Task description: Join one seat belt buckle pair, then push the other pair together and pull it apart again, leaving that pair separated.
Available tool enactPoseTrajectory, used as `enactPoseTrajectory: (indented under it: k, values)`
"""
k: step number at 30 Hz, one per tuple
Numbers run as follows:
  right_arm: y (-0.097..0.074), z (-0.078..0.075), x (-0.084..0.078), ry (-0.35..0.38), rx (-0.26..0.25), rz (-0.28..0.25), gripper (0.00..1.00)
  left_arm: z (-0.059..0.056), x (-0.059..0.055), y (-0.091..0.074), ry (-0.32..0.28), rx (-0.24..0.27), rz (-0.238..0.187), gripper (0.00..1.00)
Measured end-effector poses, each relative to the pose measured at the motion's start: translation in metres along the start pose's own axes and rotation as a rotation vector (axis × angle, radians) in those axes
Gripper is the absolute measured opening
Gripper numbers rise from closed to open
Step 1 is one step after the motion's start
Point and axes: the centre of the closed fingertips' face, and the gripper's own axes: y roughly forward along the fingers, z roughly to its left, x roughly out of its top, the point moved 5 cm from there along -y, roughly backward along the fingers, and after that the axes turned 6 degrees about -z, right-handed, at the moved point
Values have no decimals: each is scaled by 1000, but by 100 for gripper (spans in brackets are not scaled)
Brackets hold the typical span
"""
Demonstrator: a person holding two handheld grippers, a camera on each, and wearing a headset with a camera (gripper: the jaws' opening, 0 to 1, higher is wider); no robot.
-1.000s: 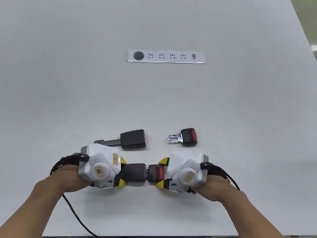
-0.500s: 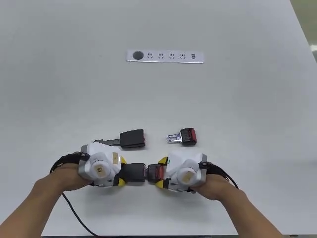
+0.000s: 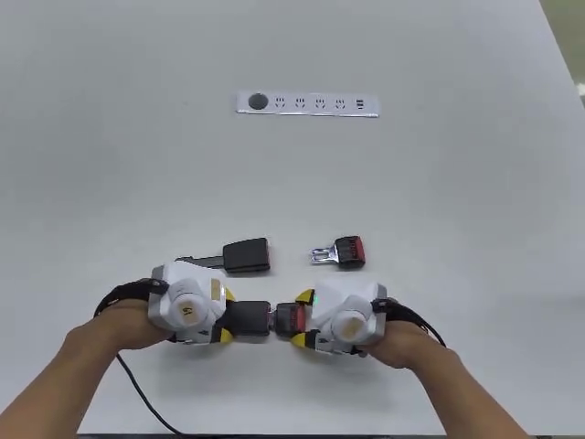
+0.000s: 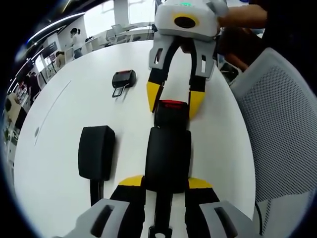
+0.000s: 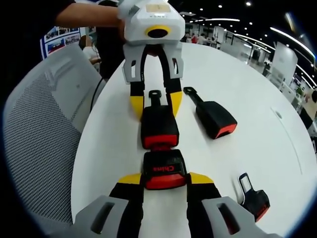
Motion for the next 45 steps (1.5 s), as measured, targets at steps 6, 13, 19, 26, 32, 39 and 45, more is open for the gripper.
enactPoseTrajectory:
  k: [6, 13, 19, 26, 32, 39, 45]
  values:
    - [-10, -1, -7, -9, 0, 12, 29, 0, 1, 0, 1, -3, 6, 30]
    - [-10, -3, -10, -6, 0, -10, 29, 1, -1, 1, -2, 0, 6, 30]
    - [-12, -4, -14, -8, 0, -5, 29, 1, -2, 1, -1, -1, 5, 31]
    - [-21, -5, -24, -7, -4, 11, 29, 2, -3, 1, 2, -6, 11, 31]
    - [-29, -5, -33, -10, -8, 24, 29, 3, -5, 3, 1, -5, 9, 31]
    - [-40, -6, -44, -5, -9, 35, 29, 1, -1, 1, -6, 0, 8, 31]
    - [-50, -8, -52, -3, -9, 46, 30, 2, -2, 2, -10, 2, 9, 31]
